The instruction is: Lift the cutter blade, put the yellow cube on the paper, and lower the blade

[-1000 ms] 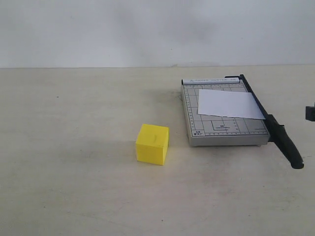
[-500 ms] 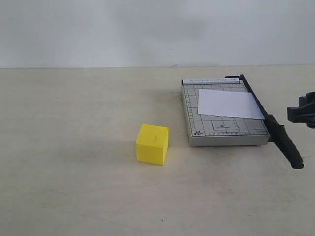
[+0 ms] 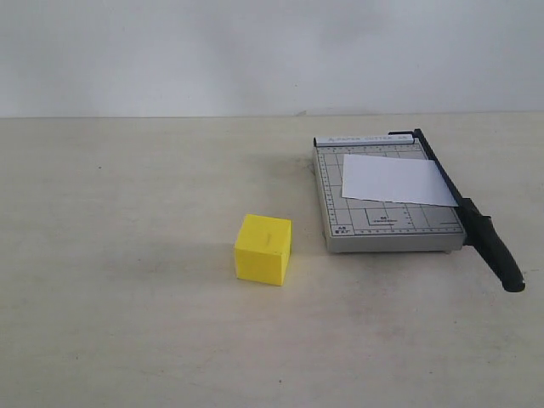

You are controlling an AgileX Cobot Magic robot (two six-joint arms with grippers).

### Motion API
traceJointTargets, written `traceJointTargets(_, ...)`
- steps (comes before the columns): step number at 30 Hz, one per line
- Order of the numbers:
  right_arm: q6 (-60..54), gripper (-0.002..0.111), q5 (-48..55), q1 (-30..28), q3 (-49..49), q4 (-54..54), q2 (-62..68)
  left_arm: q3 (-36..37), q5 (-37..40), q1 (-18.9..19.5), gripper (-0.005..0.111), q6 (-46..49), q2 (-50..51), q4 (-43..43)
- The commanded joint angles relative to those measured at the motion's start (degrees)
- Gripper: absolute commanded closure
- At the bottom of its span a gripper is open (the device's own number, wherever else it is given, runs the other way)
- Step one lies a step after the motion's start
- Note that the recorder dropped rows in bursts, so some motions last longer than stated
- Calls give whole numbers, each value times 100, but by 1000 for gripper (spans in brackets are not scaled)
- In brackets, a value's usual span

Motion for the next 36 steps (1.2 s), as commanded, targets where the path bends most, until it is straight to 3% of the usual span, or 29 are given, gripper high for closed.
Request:
traceJointTargets(1, 1543, 48, -1070, 9, -375, -18, -68, -16, -78, 14, 102, -25, -21, 31)
traceJointTargets(6, 2168, 48, -263, 9, -509, -5, -68, -16, -78, 14, 102, -25, -21, 31)
traceJointTargets(11, 2965, 48, 1515, 9, -509, -8, -68, -16, -78, 14, 102, -25, -21, 31)
traceJointTargets(18, 2784, 48, 3731, 9, -509, -583, -68, -16, -78, 14, 102, -25, -21, 31)
traceJointTargets(21, 2175, 48, 3987, 9, -460, -598, -68, -16, -78, 14, 102, -25, -21, 31)
traceJointTargets(23, 2409, 48, 3830, 9, -368, -892, -68, -16, -78, 14, 102, -25, -21, 31)
traceJointTargets(25, 3646, 48, 3425, 9, -206, -1850, -68, -16, -78, 14, 102, -25, -21, 31)
traceJointTargets(31, 9464, 48, 3021, -241, 154, -6180, -68, -16, -78, 14, 102, -25, -21, 31)
traceJointTargets(33, 10225, 48, 3126, -243, 154, -6746, -68, -16, -78, 14, 102, -25, -21, 31)
traceJointTargets(36, 10375, 48, 3398, -243, 154, -6741, -68, -16, -78, 14, 102, -25, -21, 31)
